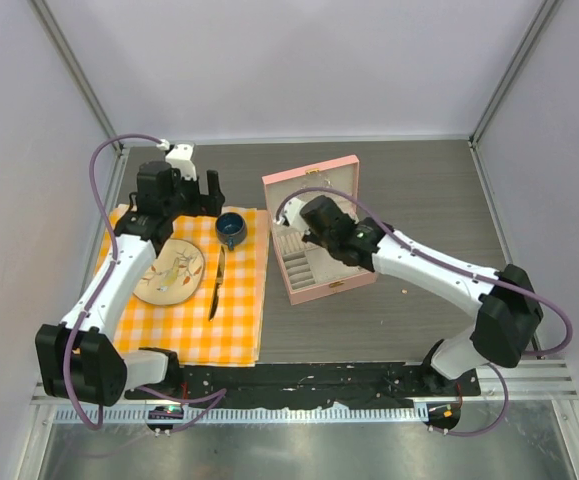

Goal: Organize the mixed jewelry

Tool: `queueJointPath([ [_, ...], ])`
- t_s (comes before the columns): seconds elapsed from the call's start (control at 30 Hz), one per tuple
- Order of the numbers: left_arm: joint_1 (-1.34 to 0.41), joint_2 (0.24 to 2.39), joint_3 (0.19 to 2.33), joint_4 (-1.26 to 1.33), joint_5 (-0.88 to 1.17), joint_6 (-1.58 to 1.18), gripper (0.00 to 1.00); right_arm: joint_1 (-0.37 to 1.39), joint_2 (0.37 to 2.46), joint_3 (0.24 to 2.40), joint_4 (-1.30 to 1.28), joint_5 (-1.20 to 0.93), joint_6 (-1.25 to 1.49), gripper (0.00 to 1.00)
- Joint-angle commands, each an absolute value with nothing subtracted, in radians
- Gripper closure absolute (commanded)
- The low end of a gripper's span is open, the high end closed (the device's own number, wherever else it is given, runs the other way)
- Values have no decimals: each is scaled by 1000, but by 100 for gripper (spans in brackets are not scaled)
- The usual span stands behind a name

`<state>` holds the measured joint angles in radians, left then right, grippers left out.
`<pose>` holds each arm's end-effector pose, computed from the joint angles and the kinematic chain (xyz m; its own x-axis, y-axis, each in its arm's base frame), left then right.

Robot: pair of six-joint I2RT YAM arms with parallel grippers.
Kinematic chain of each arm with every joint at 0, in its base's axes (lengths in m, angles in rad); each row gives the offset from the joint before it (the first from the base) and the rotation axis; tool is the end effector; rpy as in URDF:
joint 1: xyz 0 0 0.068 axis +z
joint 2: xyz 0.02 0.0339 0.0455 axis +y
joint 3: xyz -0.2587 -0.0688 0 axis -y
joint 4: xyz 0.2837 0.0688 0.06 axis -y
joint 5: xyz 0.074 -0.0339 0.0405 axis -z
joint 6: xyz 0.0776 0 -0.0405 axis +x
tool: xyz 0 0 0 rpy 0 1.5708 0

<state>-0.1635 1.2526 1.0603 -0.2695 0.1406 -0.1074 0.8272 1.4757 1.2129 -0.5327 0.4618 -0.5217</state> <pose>0.3574 -0.0700 0.2967 -0.4676 -0.0304 -0.8834 0.2362 0.9588 -0.1580 0.2863 0.2603 0.2528 -0.1960 -0.8722 -0.4482 -0.6292 0.4624 -0.6247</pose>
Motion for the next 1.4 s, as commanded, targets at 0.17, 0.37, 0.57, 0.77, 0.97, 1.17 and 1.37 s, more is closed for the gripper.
queueJointPath([
  [0.17, -133, 1229, 1043, -204, 132, -126, 0, 908, 1555, 1146, -446, 621, -525, 99],
  [0.37, -124, 1229, 1029, -192, 135, -127, 0, 923, 1565, 1100, -434, 618, -502, 99],
  [0.57, -118, 1227, 1020, -183, 140, -129, 0, 934, 1574, 1078, -420, 627, -497, 99],
  [0.77, -117, 1226, 1019, -179, 144, -129, 0, 937, 1592, 1078, -408, 644, -500, 99],
  [0.97, -115, 1226, 1012, -178, 150, -130, 0, 939, 1618, 1089, -397, 649, -505, 99],
  [1.17, -114, 1226, 1014, -173, 150, -132, 0, 939, 1640, 1095, -385, 661, -514, 99],
  [1.37, -110, 1227, 1011, -172, 155, -132, 0, 939, 1647, 1101, -377, 666, -522, 99],
])
